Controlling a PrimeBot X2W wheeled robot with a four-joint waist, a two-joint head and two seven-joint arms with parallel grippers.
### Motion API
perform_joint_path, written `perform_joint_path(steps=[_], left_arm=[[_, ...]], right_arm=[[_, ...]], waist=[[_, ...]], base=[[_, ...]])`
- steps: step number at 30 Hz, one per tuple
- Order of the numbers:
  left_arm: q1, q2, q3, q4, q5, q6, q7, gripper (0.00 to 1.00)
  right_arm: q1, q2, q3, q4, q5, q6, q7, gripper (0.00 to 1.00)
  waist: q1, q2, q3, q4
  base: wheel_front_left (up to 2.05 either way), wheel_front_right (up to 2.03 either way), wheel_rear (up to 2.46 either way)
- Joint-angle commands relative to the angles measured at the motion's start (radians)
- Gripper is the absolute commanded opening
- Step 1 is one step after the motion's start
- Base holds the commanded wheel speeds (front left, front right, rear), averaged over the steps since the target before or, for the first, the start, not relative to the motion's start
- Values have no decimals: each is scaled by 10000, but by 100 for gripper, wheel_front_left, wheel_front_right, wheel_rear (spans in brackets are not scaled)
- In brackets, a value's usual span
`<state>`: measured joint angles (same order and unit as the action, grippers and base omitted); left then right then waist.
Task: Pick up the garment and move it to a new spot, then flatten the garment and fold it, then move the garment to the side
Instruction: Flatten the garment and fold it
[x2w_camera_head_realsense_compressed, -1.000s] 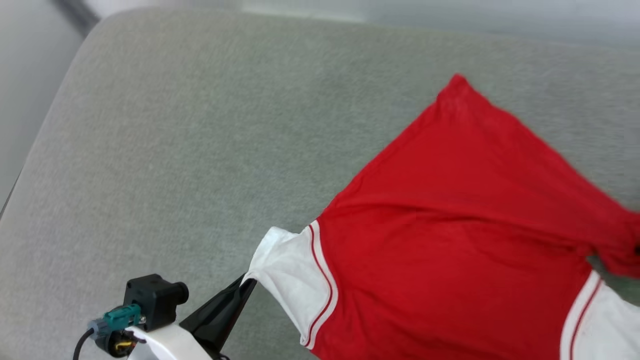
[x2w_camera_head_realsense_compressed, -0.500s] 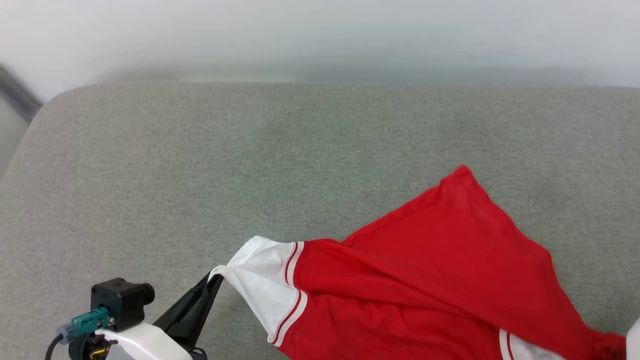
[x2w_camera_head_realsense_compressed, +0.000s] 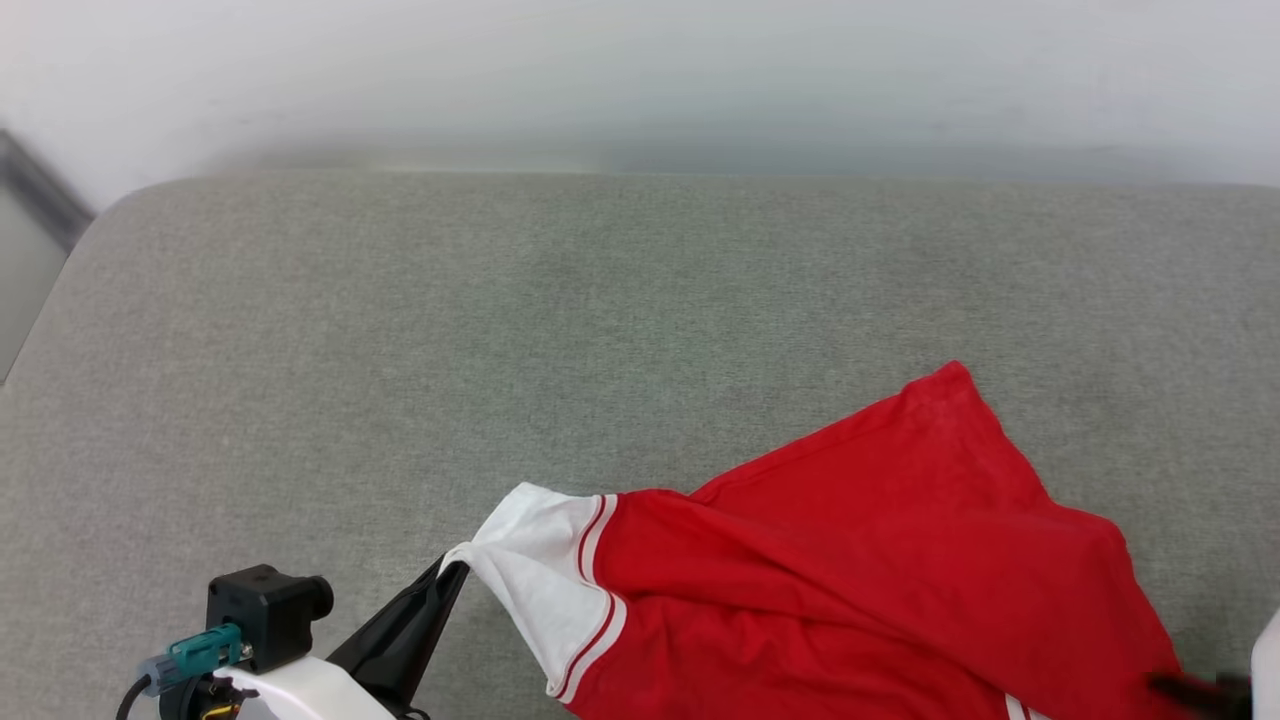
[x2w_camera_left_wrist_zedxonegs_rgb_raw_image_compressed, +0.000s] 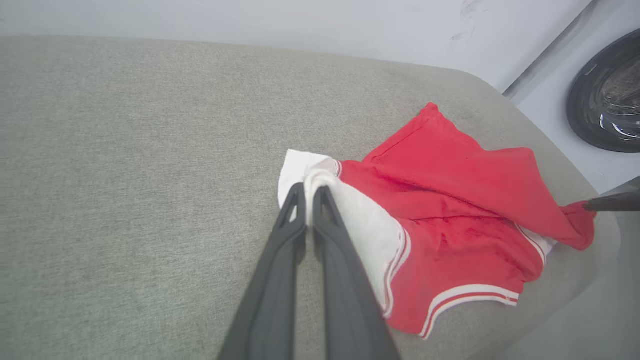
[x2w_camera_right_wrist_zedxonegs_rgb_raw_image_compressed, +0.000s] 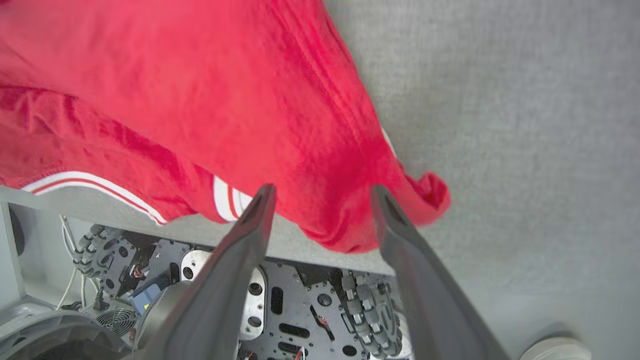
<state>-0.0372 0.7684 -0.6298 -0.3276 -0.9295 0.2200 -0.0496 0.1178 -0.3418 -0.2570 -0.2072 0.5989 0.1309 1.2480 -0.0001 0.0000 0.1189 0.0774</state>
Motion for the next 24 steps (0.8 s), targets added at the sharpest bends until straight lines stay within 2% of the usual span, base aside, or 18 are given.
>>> perform_joint_path(steps=[1, 6, 10, 16, 24], left_arm=[[-106, -5, 35, -78, 44, -15, -5, 0], [-330, -13, 23, -315, 112, -66, 63, 0], [-592, -50, 26, -506, 229, -158, 73, 0], [-982, -212, -119, -719, 436, -287, 91, 0], [-1436, -560, -348, -693, 633, -571, 78, 0]], right_arm=[[-508, -215, 27, -246, 201, -4, -85, 100], [-1799, -417, 34, -771, 535, -4, 173, 100], [-2978, -497, 417, -812, 288, -4, 492, 100], [-4705, -272, 957, 90, -522, -4, 803, 100], [-5883, -419, 1405, 1587, -1796, -4, 675, 100]], waist=[[1, 0, 106, 119], [1, 0, 476, 509], [1, 0, 975, 884], [1, 0, 1815, 1517], [1, 0, 2712, 2403]], base=[[0, 0, 0], [0, 0, 0], [0, 0, 0], [0, 0, 0], [0, 0, 0]])
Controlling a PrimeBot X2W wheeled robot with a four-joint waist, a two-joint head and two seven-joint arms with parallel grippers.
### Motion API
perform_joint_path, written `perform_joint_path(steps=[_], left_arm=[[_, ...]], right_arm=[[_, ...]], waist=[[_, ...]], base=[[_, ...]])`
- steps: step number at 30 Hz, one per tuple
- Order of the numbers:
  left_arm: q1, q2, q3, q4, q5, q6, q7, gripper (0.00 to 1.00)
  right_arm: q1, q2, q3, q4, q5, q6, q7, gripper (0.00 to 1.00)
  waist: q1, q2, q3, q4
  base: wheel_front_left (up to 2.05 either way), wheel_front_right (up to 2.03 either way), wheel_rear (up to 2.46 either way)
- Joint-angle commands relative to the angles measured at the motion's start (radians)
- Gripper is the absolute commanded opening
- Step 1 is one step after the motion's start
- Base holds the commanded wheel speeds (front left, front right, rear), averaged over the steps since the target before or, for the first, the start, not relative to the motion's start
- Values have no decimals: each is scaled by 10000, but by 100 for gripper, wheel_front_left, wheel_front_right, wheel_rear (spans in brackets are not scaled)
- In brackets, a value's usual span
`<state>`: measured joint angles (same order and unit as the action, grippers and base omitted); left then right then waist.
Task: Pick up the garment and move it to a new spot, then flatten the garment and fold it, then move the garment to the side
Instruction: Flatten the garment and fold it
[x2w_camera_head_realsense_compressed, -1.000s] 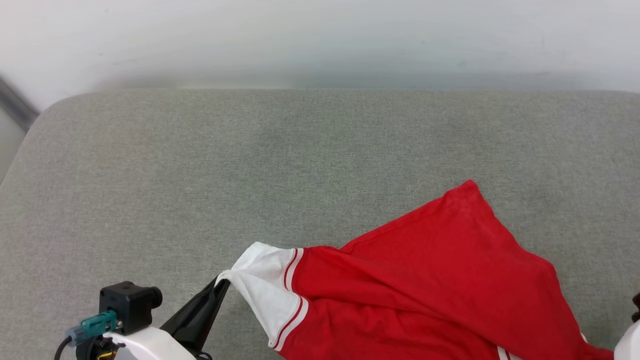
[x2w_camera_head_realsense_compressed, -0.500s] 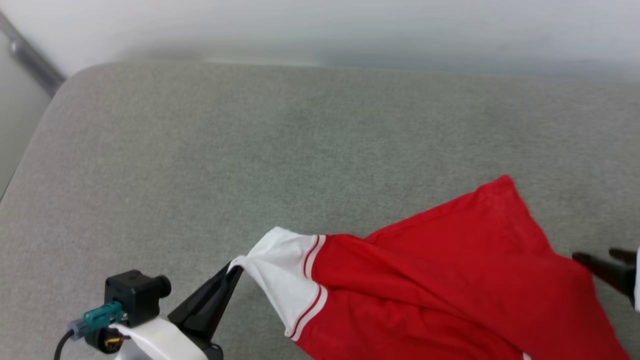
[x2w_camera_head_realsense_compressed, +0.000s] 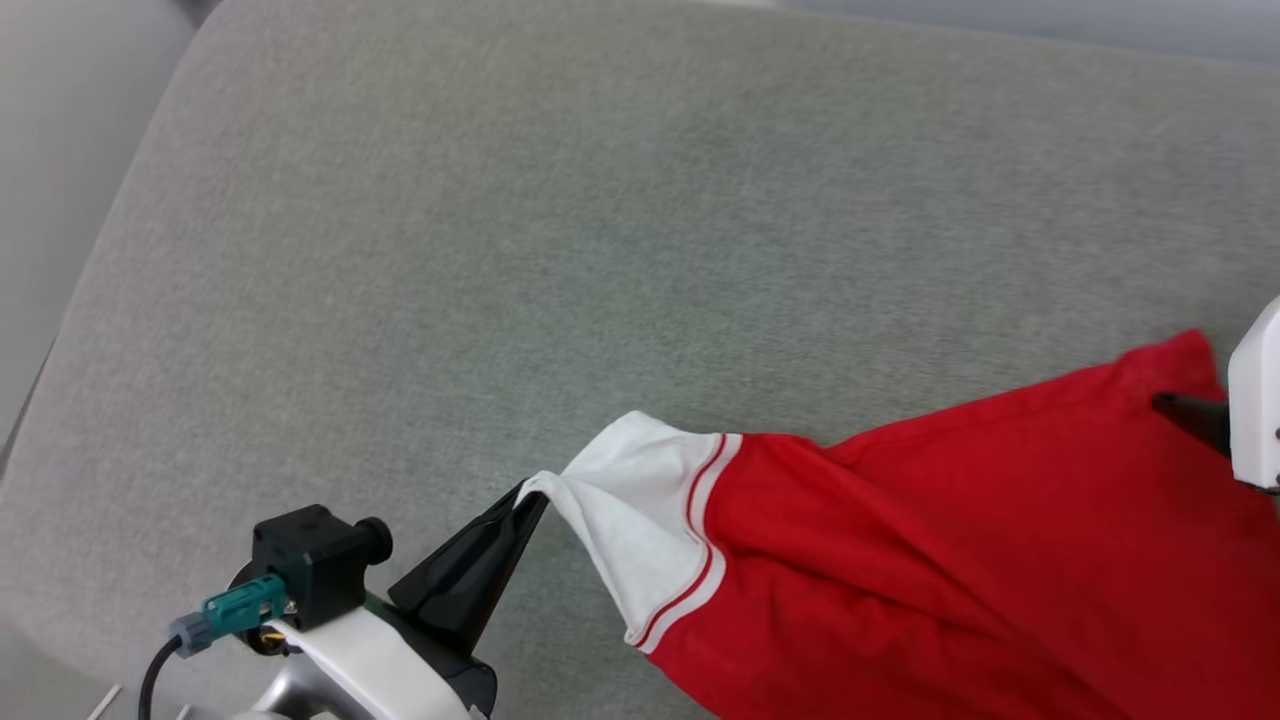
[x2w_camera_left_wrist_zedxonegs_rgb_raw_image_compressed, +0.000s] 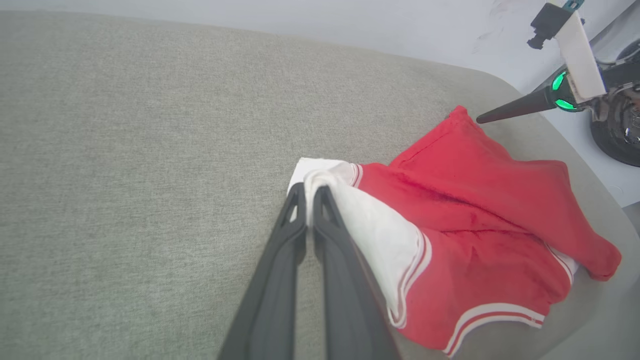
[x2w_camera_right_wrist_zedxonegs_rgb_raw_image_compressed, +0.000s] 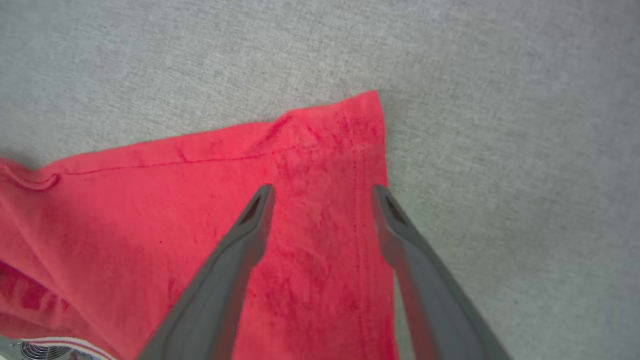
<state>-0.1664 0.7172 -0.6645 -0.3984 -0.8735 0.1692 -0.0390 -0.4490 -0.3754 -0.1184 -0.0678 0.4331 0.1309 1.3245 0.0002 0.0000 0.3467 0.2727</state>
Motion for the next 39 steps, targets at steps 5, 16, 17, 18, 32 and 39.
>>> perform_joint_path(steps=[5, 16, 17, 18, 32, 39], left_arm=[[-268, -224, -105, 122, 70, -163, -80, 0], [-334, -246, -169, 160, 94, -193, -74, 0], [-351, -238, -171, 174, 90, -191, -54, 0], [-358, -221, -166, 182, 82, -189, -48, 0], [-176, 264, 200, -2, 137, 162, -22, 0], [-580, 863, 936, -399, 114, 452, 18, 0]], right_arm=[[-351, -367, 135, 1011, -512, -4, -306, 100], [600, -607, 443, 1888, -736, -4, -243, 0], [596, -628, 352, 1938, -801, -4, -395, 0], [555, -582, 218, 1995, -806, -4, -571, 0], [-281, -610, 367, 1722, 55, -4, -2871, 0], [-593, -1048, 733, 720, 787, -4, -3692, 0]], waist=[[-2, 0, 760, 837], [-2, 0, 978, 1092], [-2, 0, 945, 1088], [-2, 0, 905, 1077], [-2, 0, -1012, -19], [-2, 0, -2025, -913]], base=[[0, 0, 0], [0, 0, 0], [0, 0, 0], [0, 0, 0], [0, 0, 0], [0, 0, 0]])
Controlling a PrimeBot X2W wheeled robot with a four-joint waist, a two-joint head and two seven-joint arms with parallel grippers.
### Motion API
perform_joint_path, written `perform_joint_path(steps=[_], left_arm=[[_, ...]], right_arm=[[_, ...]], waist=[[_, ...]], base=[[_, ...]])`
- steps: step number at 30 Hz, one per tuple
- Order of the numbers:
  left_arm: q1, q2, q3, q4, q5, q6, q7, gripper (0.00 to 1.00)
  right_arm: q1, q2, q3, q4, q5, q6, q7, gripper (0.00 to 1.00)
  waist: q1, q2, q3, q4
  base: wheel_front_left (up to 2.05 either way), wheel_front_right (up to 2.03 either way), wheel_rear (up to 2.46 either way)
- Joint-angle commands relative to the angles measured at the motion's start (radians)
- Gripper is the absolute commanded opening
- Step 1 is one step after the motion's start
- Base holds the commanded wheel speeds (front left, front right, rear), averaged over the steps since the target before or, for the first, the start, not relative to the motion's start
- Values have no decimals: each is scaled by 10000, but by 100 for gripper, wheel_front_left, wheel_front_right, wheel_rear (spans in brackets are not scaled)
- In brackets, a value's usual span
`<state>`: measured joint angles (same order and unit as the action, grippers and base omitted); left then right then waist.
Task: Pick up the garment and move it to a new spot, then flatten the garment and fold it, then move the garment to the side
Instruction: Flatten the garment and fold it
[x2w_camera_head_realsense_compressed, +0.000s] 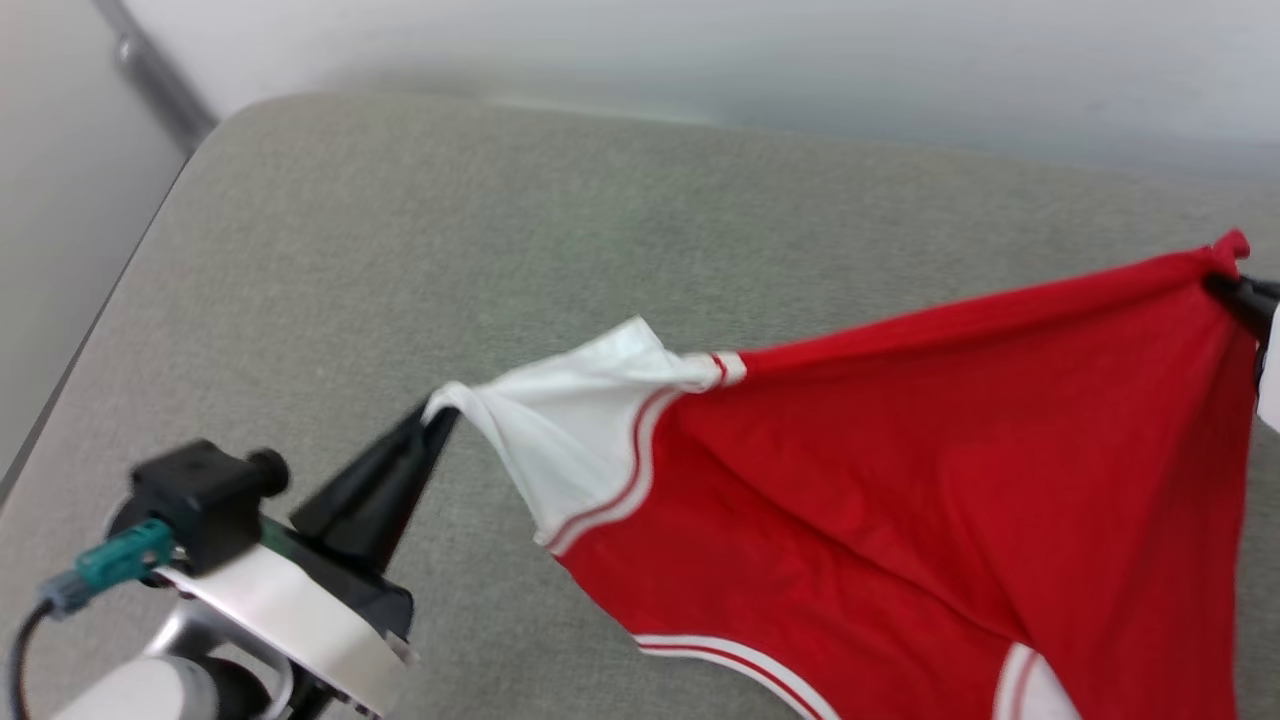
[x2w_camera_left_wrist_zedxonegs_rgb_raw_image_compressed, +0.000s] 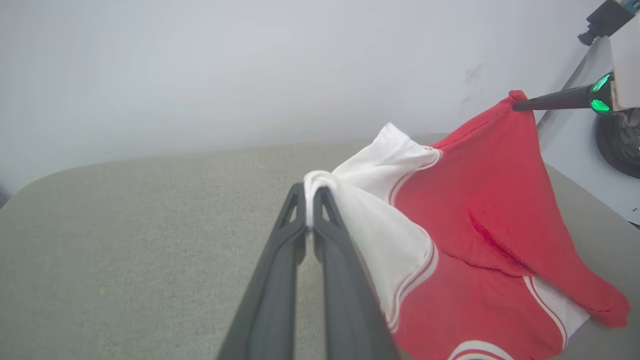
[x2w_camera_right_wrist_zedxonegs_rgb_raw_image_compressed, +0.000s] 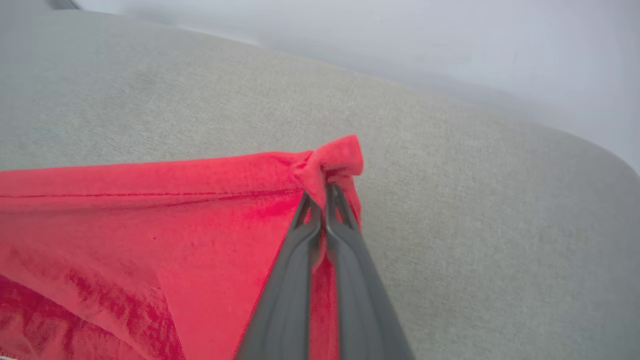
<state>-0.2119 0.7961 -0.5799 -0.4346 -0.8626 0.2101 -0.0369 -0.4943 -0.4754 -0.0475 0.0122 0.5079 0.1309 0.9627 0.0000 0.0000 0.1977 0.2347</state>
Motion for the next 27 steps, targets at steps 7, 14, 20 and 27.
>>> perform_joint_path(steps=[7, 14, 20, 27], left_arm=[[-845, 586, 1165, -468, 29, 359, -202, 0], [-2142, 1021, 1962, -1194, 328, 464, 4, 0], [-3481, 1210, 2486, -1377, 316, 320, 308, 0], [-5271, 1267, 2914, -1075, 148, 7, 649, 0]], right_arm=[[-424, -52, -56, -1427, 632, -4, -859, 0], [-824, -104, 33, -2419, 1013, -4, -1679, 0], [-1459, 579, -272, -2811, 1350, -4, -2312, 0], [-2225, 750, -308, -3064, 1236, -4, -2795, 0]], waist=[[0, 0, -1229, -1498], [0, 0, -1570, -2255], [0, 0, -1572, -2732], [0, 0, -1098, -3093]], base=[[0, 0, 0], [0, 0, 0], [0, 0, 0], [0, 0, 0]])
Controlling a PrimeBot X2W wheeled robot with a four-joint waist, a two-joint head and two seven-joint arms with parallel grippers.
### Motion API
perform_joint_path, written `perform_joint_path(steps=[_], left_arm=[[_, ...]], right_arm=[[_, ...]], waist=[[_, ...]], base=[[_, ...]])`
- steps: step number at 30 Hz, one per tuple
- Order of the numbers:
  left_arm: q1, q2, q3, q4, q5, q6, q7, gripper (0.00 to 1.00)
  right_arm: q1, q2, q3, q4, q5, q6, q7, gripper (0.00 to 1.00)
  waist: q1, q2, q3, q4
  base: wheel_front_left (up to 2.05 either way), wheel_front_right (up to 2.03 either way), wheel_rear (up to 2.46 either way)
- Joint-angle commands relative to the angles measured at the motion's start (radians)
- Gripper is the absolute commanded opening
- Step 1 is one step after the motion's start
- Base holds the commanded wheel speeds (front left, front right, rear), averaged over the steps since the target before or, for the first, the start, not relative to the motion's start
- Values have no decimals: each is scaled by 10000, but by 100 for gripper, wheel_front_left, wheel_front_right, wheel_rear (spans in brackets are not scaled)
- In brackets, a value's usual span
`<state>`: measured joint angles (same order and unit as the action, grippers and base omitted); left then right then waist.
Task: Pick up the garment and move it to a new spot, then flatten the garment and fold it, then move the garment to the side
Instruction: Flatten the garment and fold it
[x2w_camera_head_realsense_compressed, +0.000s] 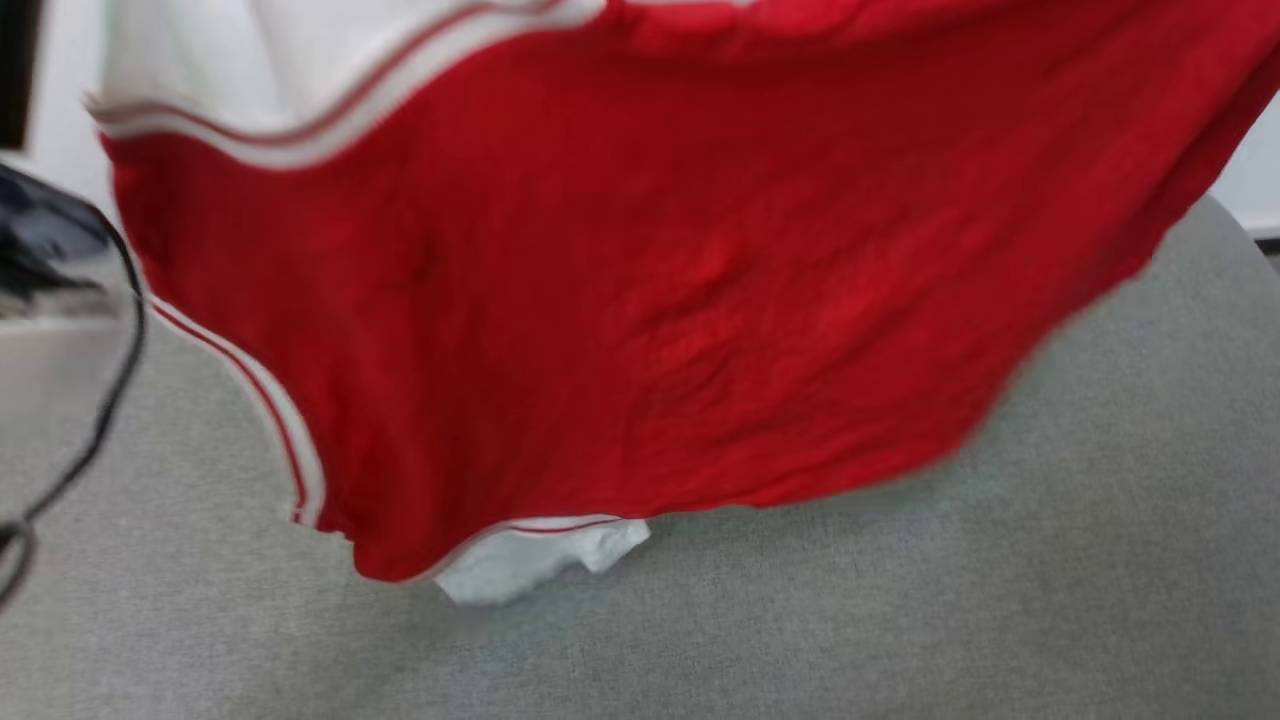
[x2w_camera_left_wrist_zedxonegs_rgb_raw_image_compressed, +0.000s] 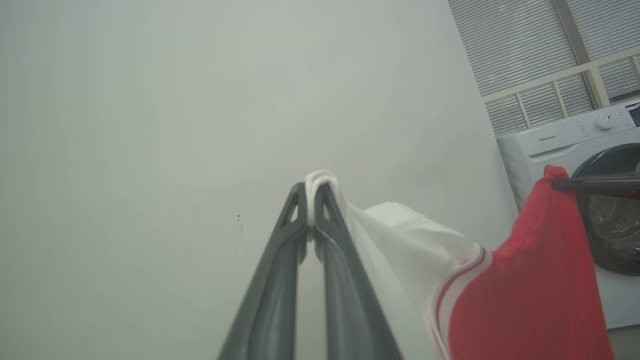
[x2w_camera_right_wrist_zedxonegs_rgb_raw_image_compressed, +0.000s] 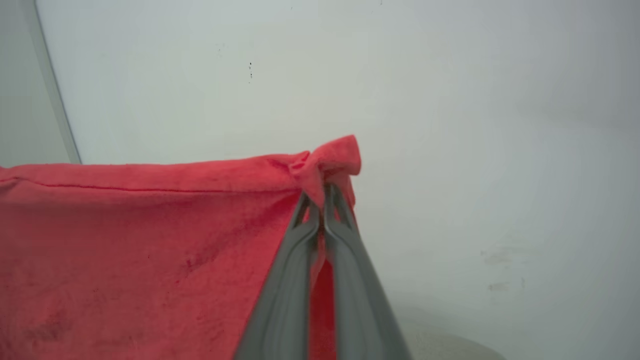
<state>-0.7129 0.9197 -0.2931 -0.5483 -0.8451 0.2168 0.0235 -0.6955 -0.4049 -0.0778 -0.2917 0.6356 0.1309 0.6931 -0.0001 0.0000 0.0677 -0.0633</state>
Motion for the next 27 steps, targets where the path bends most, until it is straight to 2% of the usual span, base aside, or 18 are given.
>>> perform_joint_path(steps=[1, 8, 15, 20, 27], left_arm=[[-541, 8, 87, 154, -67, -127, 88, 0], [-2674, -87, 270, 998, -334, -833, 418, 0], [-5200, -222, -9, 2740, 19, -1754, 718, 0], [-7388, -775, -353, 4586, 522, -2470, 472, 0], [-10344, -1870, -770, 7561, 1191, -3046, -257, 0]], right_arm=[[-353, 54, 5, -15, -71, -4, -157, 0], [-1413, 82, -40, 210, -342, -4, -634, 0], [-3076, 241, 40, 1124, -969, -4, -1356, 0], [-4810, 629, 53, 2433, -1453, -5, -2184, 0], [-7262, 994, 199, 4543, -2321, -7, -3398, 0]], waist=[[1, 0, 322, -147], [1, 0, 1639, -246], [1, 0, 3336, -214], [1, 0, 4350, -112], [1, 0, 5347, 146]], base=[[0, 0, 0], [0, 0, 0], [0, 0, 0], [0, 0, 0], [0, 0, 0]])
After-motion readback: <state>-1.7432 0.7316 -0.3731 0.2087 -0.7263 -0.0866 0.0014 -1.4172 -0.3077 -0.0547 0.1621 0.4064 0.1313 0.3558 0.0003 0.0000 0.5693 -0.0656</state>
